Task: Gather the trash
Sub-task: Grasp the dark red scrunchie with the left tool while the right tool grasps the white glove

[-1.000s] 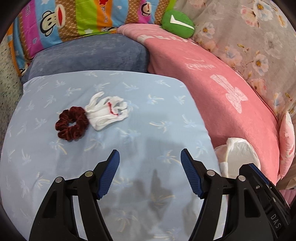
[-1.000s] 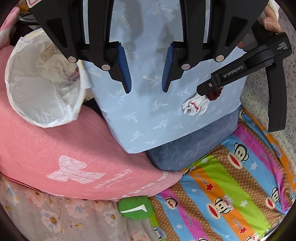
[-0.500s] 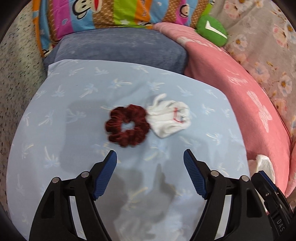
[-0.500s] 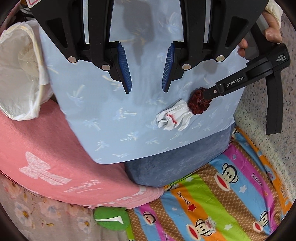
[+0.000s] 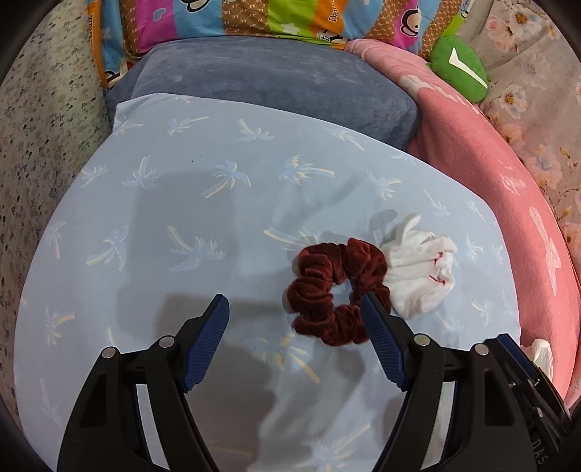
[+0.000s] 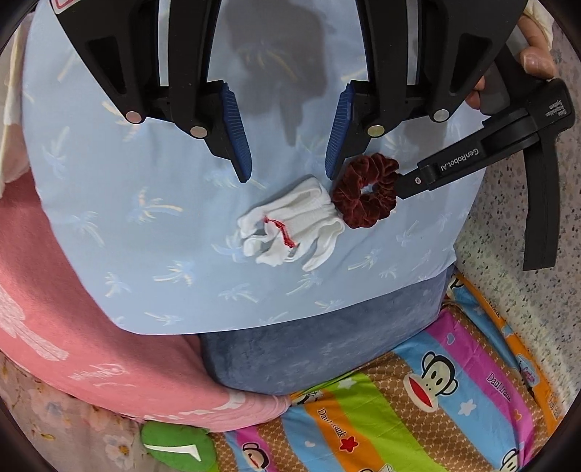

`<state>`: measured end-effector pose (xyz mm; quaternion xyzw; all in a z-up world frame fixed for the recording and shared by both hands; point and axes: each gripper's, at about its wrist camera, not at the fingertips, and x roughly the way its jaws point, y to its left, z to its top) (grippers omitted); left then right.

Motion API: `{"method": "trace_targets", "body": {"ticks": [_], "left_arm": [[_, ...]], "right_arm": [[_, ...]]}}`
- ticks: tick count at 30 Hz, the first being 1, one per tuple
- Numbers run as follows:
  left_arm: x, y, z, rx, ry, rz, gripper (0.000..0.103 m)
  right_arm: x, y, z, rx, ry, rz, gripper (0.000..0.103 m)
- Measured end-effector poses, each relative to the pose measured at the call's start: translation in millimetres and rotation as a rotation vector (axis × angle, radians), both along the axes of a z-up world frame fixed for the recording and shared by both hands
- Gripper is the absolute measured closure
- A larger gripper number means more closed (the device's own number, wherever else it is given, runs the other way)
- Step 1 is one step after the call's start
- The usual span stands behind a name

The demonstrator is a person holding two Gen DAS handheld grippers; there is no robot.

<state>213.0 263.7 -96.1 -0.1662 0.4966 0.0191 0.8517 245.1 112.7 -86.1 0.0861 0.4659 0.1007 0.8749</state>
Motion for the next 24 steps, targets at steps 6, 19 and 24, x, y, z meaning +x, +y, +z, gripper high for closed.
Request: {"method": "trace_targets", "body": {"ticks": [6, 19, 24], "left_arm": [[11.9, -2.9, -12.6, -0.016, 0.023, -0.022, 0.032], [18.1, -8.1, -22.8, -0.043, 0.035, -0.071, 0.079], [16.3, -11.9, -20.1, -0.044, 0.031, -0.08, 0.084]], "right_arm": [[28.4, 10.1, -20.2, 0.01, 0.04, -0.009, 0.058], [52.6, 22.3, -53.2, 0.025, 0.107, 0.0, 0.075], [47.2, 22.3, -56.6, 0.03, 0.119, 0.005, 0.096]]}}
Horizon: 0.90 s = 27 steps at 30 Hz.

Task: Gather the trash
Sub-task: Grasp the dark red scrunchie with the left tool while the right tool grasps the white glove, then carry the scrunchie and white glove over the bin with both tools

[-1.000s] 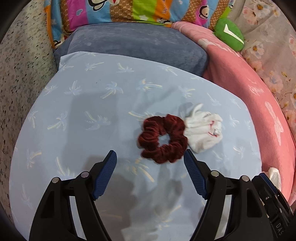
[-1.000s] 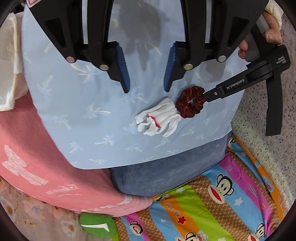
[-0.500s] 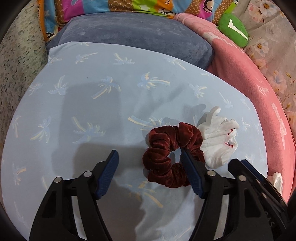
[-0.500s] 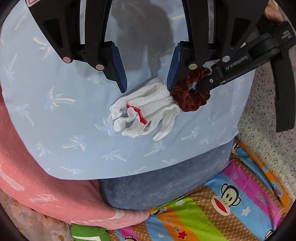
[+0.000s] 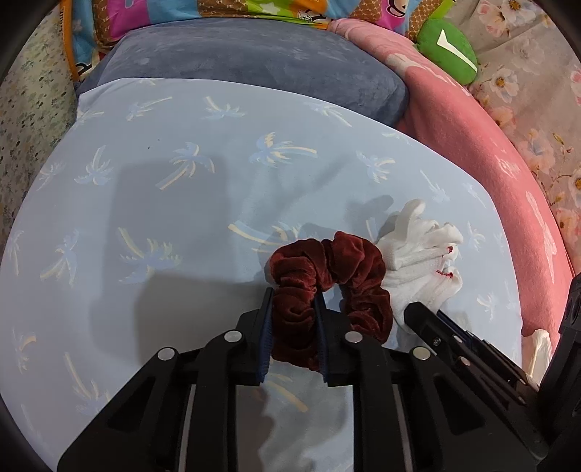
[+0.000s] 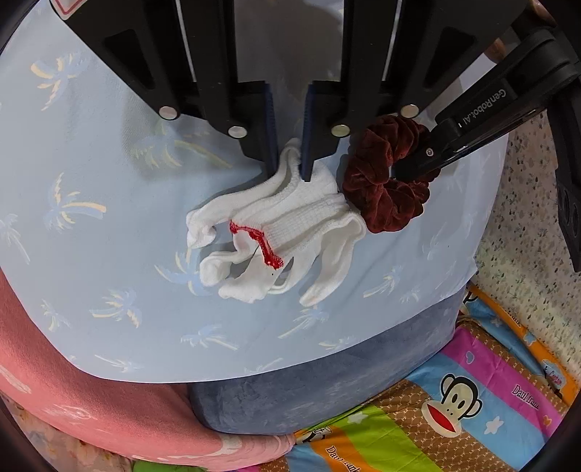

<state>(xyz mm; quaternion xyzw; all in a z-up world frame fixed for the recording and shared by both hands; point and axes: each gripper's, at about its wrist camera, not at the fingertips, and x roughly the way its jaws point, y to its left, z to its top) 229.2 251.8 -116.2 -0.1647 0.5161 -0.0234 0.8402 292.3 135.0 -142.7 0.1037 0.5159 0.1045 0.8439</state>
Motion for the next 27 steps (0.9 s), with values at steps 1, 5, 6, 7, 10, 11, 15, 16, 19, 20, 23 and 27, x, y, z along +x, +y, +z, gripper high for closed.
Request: {"method": "trace_targets", "body": {"ticks": [1, 5, 6, 7, 10, 11, 15, 16, 19, 20, 23, 27], "left_arm": [[-1.0, -0.9, 0.7, 0.001, 0.0, -0.001, 0.084], [-7.1, -5.4, 5.7, -0.001, -0.007, -0.003, 0.085], [-9.2, -7.8, 7.7, -0.001, -0.011, -0.005, 0.085], [-10.4, -10.4, 9.7, 0.0, -0.013, -0.008, 0.085], [-17.3, -19.9, 19.0, 0.001, -0.029, -0.022, 0.085], [-18.0, -23.5, 22.2, 0.0, -0.033, -0.027, 0.085], [-27.2, -41.9, 37.0, 0.005, -0.061, -0.058, 0.085], [-30.6, -48.3, 42.1, 0.007, -0.071, -0.069, 0.085], [-37.2, -64.8, 54.1, 0.012, -0.095, -0.094, 0.086], [-40.3, -70.9, 58.5, 0.012, -0.104, -0.104, 0.085], [-50.1, -89.6, 72.3, 0.016, -0.133, -0.136, 0.085], [-62.0, -116.2, 88.8, 0.023, -0.17, -0.181, 0.085]], "right_arm": [[-1.5, -1.2, 1.4, -0.001, -0.002, -0.002, 0.096], [-13.9, -10.5, 13.0, -0.002, -0.025, -0.014, 0.096], [-17.1, -13.6, 16.2, -0.001, -0.032, -0.017, 0.096], [-21.4, -17.4, 21.0, 0.0, -0.042, -0.022, 0.096], [-33.8, -27.1, 34.8, 0.01, -0.066, -0.036, 0.096], [-37.8, -30.6, 39.4, 0.011, -0.074, -0.041, 0.096], [-56.7, -45.7, 60.4, 0.003, -0.117, -0.06, 0.096], [-62.9, -51.1, 67.2, 0.002, -0.131, -0.067, 0.096], [-78.5, -67.8, 82.6, 0.008, -0.16, -0.09, 0.096], [-83.2, -73.3, 86.9, 0.008, -0.168, -0.097, 0.096], [-100.8, -95.5, 102.6, 0.009, -0.202, -0.128, 0.096], [-122.9, -127.0, 119.1, 0.017, -0.242, -0.176, 0.096]]}}
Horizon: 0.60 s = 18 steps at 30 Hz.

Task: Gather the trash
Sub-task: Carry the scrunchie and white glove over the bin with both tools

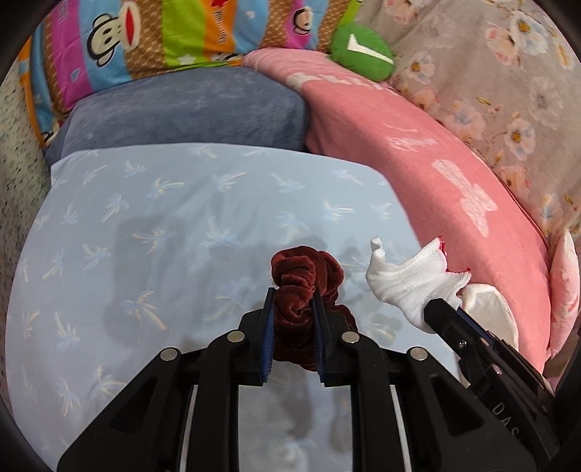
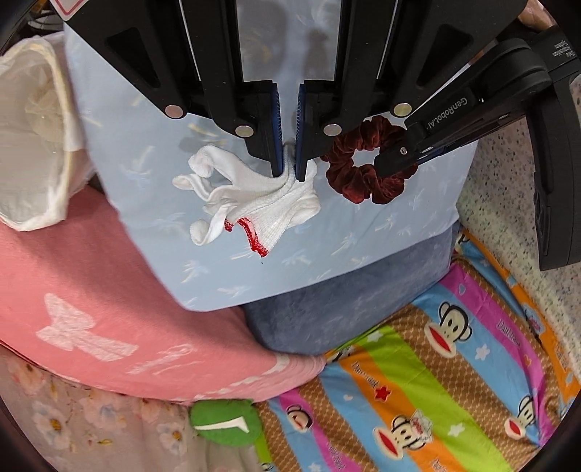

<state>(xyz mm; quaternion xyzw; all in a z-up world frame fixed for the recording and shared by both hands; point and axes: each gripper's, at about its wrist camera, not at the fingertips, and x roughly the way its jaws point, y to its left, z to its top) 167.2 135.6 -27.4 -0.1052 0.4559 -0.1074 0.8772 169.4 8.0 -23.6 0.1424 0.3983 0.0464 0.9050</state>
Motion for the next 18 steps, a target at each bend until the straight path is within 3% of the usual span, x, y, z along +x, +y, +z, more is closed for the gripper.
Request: {"method": "trace_targets", "body": {"ticks": [10, 18], "left_arm": [[-29.0, -74.1, 31.1, 0.022, -0.082, -0.139, 0.085], [-47.4, -132.2, 42.5, 0.042, -0.119, -0.261, 0.085]], "right_arm": [[-58.2, -91.2, 33.8, -0.007, -0.086, -0.136, 0.096], [-96.2, -159.3, 39.8, 0.0, -0.108, -0.241, 0.096]]}}
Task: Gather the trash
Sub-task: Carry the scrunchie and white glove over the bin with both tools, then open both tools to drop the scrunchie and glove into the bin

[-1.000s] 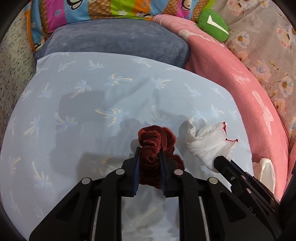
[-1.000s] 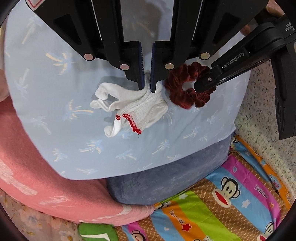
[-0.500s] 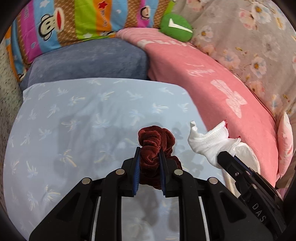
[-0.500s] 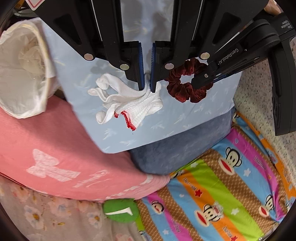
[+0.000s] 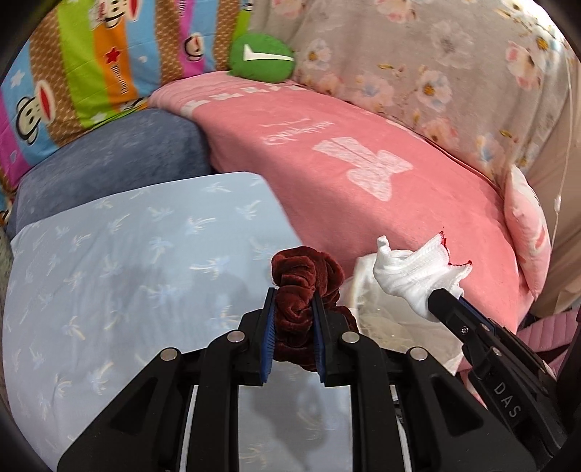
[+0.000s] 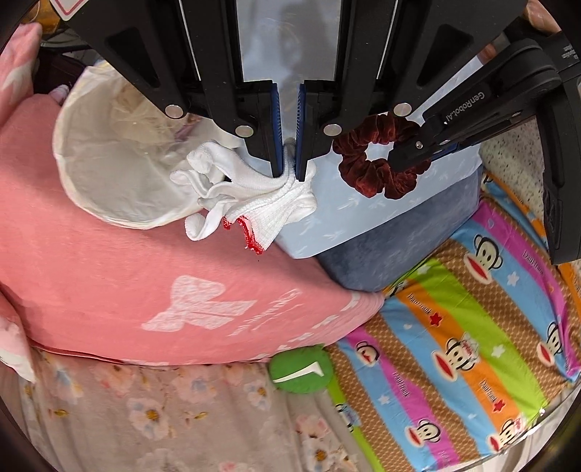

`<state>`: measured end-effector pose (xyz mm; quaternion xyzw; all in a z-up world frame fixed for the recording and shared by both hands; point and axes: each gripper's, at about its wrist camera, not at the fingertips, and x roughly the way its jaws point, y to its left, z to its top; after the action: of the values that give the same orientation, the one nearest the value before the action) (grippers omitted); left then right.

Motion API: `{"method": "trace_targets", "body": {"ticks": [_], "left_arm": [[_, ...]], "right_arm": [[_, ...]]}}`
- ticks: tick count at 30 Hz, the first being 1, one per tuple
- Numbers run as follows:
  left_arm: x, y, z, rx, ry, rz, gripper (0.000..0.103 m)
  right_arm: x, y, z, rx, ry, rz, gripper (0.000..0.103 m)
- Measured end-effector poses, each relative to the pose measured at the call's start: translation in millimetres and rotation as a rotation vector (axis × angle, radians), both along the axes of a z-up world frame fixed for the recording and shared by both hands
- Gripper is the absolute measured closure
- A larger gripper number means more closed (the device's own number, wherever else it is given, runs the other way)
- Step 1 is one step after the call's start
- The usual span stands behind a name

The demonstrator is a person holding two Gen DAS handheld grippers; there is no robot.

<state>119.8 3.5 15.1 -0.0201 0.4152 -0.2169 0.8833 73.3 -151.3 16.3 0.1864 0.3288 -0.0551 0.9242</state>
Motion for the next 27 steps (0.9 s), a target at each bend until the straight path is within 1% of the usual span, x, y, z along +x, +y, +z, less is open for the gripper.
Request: {"method": "trace_targets", "body": {"ticks": [4, 12, 21, 22, 24, 25, 26, 27], "left_arm": [[-6.0, -28.6, 1.2, 0.012, -0.006, -0.053, 0.085], [-14.4, -76.2, 2.4, 0.036, -0.007, -0.141, 0.085], [-18.6, -112.6, -0.1, 0.039, 0.007, -0.212, 0.083], [-19.1, -115.5, -0.8, 0.041, 0.009, -0.217, 0.081], [-19.6, -118.2, -1.0, 0.04, 0.007, -0.214, 0.073], [-20.1, -118.7, -0.8, 0.04, 0.0, -0.21, 0.066], [-20.4, -119.0, -0.4, 0.043, -0.006, -0.203, 0.056], [-20.1, -119.4, 0.1, 0.045, -0.011, -0.196, 0.053]], "right_arm": [[-14.9, -28.8, -2.2, 0.011, -0.003, -0.047, 0.096], [-34.3, -72.6, -9.3, 0.027, -0.002, -0.122, 0.096], [-42.1, -103.8, -18.1, 0.044, 0.01, -0.172, 0.096], [-41.4, -105.7, -18.9, 0.045, 0.012, -0.174, 0.096], [-41.5, -109.2, -20.1, 0.045, 0.015, -0.173, 0.096], [-41.7, -108.9, -20.4, 0.045, 0.015, -0.174, 0.095], [-41.1, -108.8, -20.3, 0.044, 0.016, -0.174, 0.095], [-40.2, -109.5, -20.9, 0.044, 0.017, -0.173, 0.094]]}}
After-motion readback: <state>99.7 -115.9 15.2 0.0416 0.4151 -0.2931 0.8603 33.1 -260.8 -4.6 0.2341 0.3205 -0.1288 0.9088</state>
